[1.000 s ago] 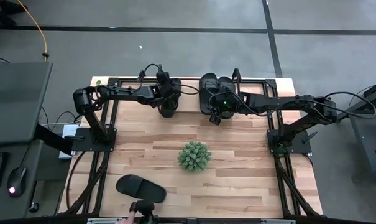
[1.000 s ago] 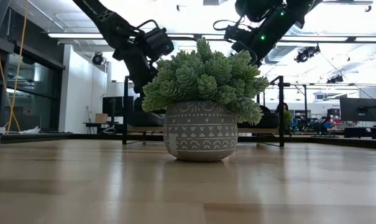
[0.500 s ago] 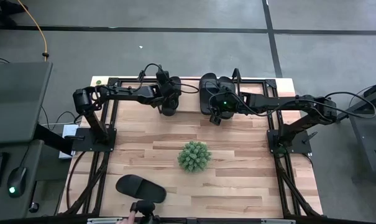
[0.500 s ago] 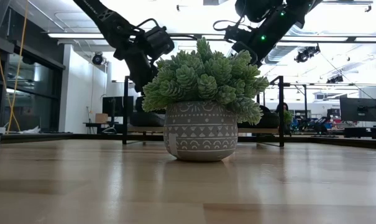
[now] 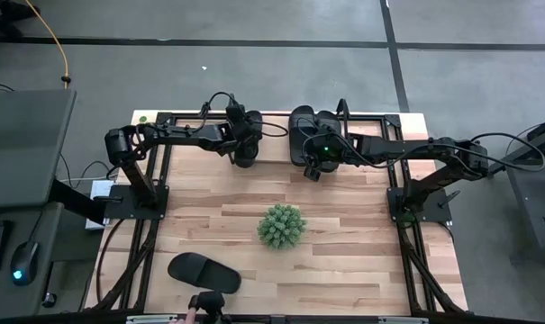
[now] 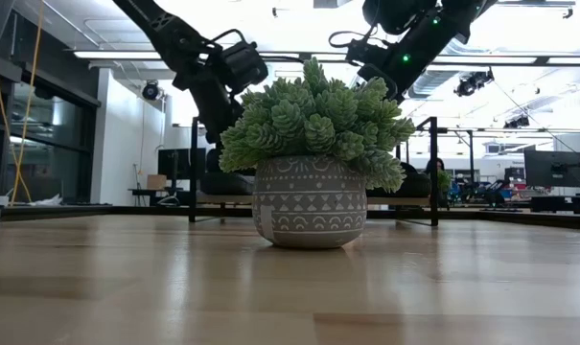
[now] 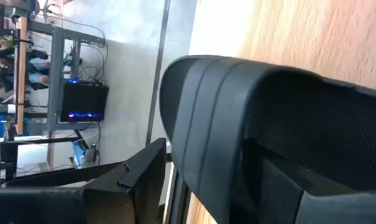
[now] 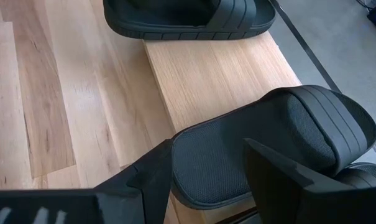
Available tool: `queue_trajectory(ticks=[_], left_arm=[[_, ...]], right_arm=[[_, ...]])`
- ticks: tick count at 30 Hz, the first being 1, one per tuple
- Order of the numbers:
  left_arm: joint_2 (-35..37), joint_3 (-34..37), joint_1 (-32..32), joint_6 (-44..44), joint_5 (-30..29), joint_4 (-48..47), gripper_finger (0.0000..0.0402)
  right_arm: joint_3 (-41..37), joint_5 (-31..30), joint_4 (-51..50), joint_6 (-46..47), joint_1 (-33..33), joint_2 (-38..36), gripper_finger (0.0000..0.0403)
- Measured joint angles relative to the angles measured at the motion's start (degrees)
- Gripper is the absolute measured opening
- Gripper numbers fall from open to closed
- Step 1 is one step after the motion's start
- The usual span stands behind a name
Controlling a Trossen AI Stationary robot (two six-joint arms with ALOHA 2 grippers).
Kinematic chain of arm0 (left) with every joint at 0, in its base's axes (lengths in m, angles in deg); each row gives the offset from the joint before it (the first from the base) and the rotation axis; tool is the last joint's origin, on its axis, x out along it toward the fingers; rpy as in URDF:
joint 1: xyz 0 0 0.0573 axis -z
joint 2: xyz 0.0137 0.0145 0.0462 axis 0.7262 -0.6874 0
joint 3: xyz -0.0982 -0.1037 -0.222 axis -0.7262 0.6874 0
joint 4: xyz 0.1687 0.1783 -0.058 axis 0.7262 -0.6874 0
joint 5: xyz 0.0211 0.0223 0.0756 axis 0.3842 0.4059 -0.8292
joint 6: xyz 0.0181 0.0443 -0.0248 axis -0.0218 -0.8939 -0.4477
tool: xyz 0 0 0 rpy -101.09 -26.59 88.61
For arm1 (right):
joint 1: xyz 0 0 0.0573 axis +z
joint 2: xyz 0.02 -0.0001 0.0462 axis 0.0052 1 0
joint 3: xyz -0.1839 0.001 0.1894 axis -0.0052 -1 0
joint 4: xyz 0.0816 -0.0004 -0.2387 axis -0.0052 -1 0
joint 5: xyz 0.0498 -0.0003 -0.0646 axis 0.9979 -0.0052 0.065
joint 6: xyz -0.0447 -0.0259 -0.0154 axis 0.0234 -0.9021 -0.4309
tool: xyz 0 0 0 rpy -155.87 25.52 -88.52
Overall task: Pick and place slides into the shelf
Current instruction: Put the black slide on the shelf
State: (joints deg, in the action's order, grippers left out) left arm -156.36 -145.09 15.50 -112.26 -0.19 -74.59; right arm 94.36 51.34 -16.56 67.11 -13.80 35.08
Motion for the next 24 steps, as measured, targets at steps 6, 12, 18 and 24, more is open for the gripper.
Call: queue_trajectory(ticks=[6, 12, 18, 24], left_arm=[[0.85, -0.04, 0.68, 1.10, 0.72, -2.13, 0.0196], [2.49, -0.02, 2.27, 2.08, 0.52, -3.43, 0.0196], [4.66, -0.02, 5.92, 2.19, 0.50, -3.49, 0.0196], [6.97, -0.02, 9.34, 2.56, 0.28, -3.54, 0.0195]], right_arm=[[0.00, 0.00, -0.22, 0.02, 0.00, 0.00, 0.0183], [0.00, 0.00, -0.31, 0.04, -0.01, 0.00, 0.0183], [0.00, 0.00, -0.33, -0.03, 0.00, 0.00, 0.0183], [0.00, 0.00, -0.33, -0.13, -0.01, 0.00, 0.0183]])
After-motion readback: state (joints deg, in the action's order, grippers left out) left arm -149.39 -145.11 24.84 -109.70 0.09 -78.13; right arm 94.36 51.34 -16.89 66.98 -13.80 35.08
